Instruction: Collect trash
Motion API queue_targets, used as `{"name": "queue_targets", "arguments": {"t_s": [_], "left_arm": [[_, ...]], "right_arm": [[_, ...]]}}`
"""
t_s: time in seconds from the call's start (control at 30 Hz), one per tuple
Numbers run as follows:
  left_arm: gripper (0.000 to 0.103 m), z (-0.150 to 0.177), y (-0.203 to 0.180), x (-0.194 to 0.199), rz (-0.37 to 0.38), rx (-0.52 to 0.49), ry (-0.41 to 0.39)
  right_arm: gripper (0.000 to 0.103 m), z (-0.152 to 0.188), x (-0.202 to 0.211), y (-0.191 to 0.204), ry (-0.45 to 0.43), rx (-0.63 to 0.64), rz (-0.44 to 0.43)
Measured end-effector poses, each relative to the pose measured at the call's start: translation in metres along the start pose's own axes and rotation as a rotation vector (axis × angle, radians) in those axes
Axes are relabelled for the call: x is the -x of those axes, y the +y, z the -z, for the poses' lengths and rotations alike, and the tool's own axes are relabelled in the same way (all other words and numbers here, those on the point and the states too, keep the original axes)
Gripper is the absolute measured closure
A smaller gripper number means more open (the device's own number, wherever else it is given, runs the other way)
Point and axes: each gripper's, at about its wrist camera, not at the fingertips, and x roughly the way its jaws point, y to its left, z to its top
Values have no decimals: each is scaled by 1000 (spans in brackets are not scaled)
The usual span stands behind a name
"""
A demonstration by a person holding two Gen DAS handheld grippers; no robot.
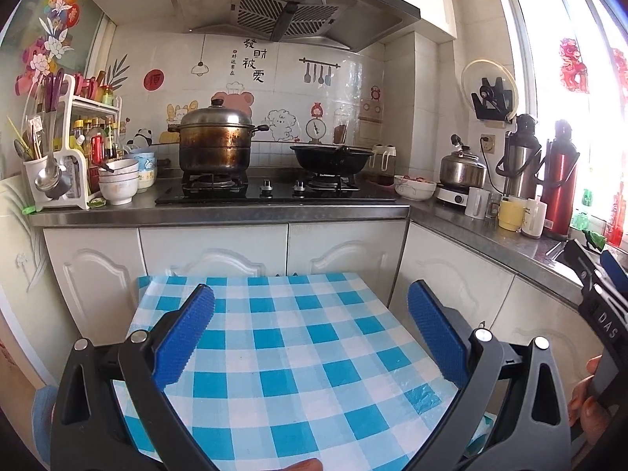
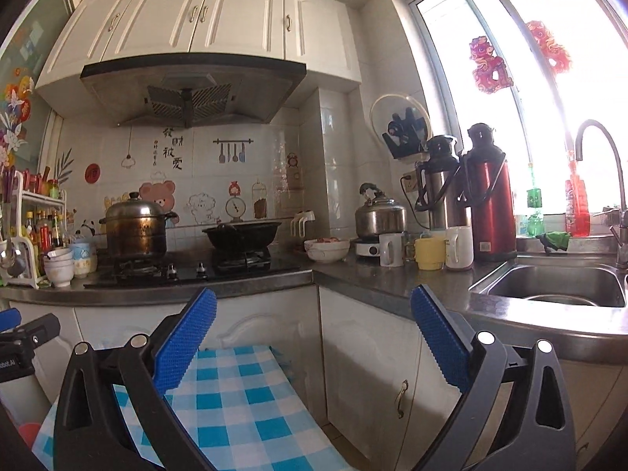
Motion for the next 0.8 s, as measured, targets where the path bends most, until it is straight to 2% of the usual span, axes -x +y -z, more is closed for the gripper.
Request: {"name": "queue_targets", "arguments": {"t_s": [0.3, 0.4, 0.8], "left_arm": [[4, 43, 3, -31, 0, 12, 118], [4, 54, 4, -41, -7, 11, 155], [4, 69, 2, -55, -18, 5, 195]], "right_arm": [[5, 52, -28, 16, 147, 14, -35], [5, 57, -32, 17, 161, 15, -40], [5, 73, -45, 24, 227, 16, -59]]}}
